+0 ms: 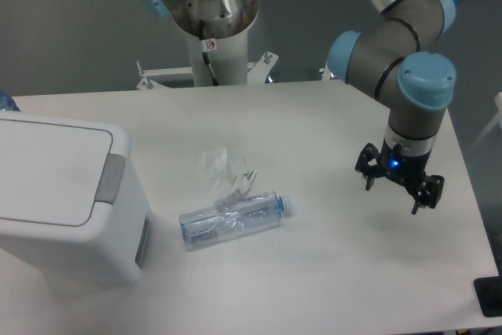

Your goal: Open the trash can

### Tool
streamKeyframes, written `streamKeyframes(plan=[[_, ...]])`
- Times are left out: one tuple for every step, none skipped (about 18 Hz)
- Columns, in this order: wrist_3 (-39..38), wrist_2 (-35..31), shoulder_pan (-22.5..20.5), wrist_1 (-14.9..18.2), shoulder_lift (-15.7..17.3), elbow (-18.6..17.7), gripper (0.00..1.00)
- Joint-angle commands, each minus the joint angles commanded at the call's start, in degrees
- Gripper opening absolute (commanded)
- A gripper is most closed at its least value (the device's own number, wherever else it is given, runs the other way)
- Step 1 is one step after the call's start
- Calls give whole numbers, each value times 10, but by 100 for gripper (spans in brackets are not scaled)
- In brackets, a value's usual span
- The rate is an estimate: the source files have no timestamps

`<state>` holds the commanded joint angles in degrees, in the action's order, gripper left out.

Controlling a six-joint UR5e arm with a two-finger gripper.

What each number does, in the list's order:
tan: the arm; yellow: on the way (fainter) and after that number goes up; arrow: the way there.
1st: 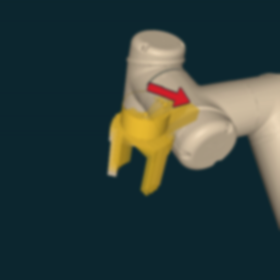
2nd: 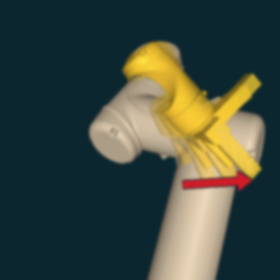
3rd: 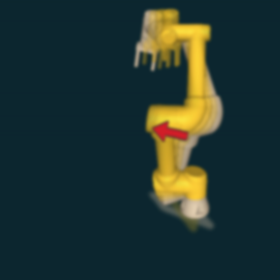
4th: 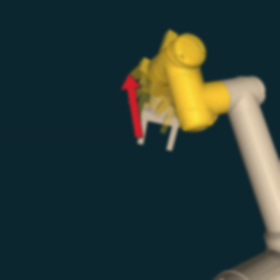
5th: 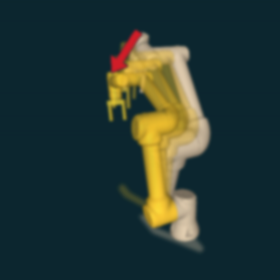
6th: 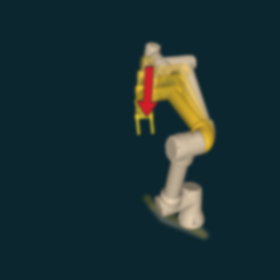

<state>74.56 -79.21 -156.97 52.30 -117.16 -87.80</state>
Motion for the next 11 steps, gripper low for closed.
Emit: streamKeyframes(plan=[[-32, 17, -1, 0, 1, -1, 100], [-57, 26, 3, 0, 2, -2, 100], [-77, 30, 7, 0, 2, -1, 100], [-101, 30, 9, 0, 4, -1, 100], [-129, 32, 17, 1, 9, 1, 100], [-154, 35, 24, 2, 17, 2, 100], [-180, 42, 25, 5, 23, 3, 100], [-201, 56, 27, 6, 25, 0, 100], [-219, 71, 33, 6, 26, 0, 100], [-241, 85, 41, 2, 27, 3, 100], [-261, 97, 44, 2, 34, 7, 100]])
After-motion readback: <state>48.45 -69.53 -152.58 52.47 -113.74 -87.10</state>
